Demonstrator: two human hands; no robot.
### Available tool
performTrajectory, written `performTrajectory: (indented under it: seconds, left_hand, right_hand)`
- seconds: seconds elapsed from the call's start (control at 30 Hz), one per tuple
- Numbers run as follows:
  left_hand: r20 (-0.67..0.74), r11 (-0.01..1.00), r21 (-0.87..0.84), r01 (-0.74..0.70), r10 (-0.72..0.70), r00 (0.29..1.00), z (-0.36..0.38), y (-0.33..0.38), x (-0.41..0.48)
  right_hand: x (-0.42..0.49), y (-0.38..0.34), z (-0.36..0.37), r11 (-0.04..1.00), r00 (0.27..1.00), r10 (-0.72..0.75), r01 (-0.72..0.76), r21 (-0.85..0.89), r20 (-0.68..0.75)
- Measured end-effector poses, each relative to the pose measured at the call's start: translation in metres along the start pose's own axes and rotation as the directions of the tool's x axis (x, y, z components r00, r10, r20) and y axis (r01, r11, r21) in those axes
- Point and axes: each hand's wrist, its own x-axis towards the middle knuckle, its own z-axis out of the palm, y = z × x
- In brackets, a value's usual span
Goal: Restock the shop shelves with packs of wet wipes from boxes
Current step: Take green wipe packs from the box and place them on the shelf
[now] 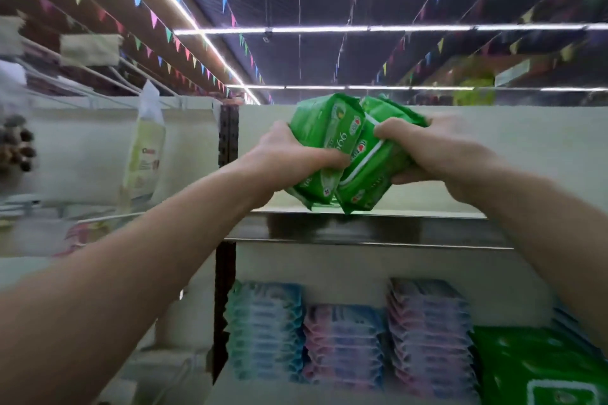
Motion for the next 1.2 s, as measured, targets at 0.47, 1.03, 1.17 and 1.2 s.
performTrajectory:
  seconds: [0.47, 1.03, 1.17, 1.2]
  left_hand:
    - [0.287, 0.909, -0.032, 0.415, -0.39, 0.875, -0.005, -0.05, 0.121]
    - [0.304, 0.846, -0.164, 0.507, -0.445, 0.842, 0.002, -0.073, 0.159]
    - [0.204, 0.829, -0.212, 0.517, -0.48, 0.853, 0.0, -0.078, 0.162]
    - [0.192, 0.826, -0.226, 0.517, -0.482, 0.855, -0.001, -0.079, 0.164]
  right_hand:
    - [0.102, 0.067, 0.02, 0.946, 0.852, 0.323, -0.28, -0.163, 0.411]
    - [0.184, 0.06, 0.049, 0.775, 0.806, 0.236, 0.181, -0.606, 0.542]
    - [0.176, 0.086, 0.055, 0.898, 0.885, 0.143, 0.072, -0.433, 0.443]
    - [0.176, 0.089, 0.051, 0.922, 0.878, 0.174, 0.014, -0.388, 0.446]
